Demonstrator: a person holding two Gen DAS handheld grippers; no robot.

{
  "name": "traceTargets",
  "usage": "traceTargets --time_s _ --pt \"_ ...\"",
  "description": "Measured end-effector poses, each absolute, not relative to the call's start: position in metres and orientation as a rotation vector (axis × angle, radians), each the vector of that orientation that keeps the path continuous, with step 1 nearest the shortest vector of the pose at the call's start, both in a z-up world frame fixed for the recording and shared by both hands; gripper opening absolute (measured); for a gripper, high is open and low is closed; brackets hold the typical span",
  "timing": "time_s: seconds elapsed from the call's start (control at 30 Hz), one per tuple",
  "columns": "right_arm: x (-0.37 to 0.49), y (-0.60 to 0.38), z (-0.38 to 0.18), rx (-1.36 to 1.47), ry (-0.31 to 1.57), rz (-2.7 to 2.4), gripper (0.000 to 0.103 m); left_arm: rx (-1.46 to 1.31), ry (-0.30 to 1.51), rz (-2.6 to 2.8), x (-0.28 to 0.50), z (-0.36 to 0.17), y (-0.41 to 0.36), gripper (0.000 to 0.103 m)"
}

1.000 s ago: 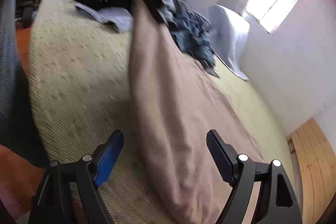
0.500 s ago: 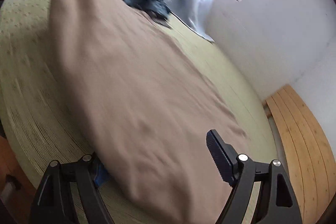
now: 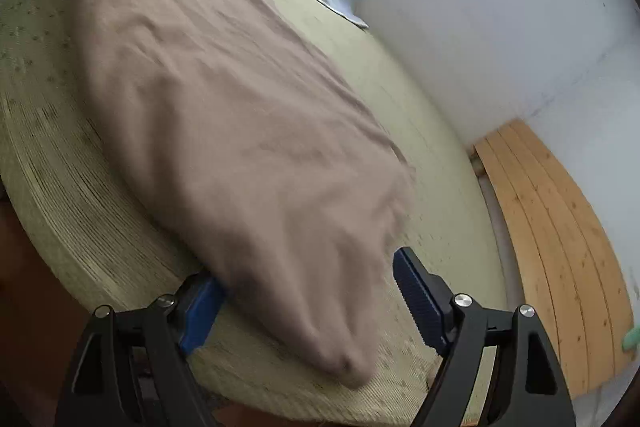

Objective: Fold clothes

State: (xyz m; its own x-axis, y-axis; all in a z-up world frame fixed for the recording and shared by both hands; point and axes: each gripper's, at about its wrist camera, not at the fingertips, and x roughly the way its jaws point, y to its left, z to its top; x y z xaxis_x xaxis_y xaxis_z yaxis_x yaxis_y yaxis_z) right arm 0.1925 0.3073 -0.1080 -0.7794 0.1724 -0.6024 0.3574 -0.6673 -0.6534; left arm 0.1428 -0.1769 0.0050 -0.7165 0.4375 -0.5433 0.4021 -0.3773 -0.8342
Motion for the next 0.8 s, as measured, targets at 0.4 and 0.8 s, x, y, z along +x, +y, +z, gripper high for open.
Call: traceTargets --time_s 0.4,0.8 --pt "0.195 0.33 -0.121 0.898 1.473 -2.481 0.057 -1.202 -1.704 2.35 0.138 0.002 -0.171 0.004" --pt "0.192 0.325 -0.121 0.889 1.498 -2.412 0.002 -1.185 -1.688 2.36 0.145 0.005 -0.172 0.004"
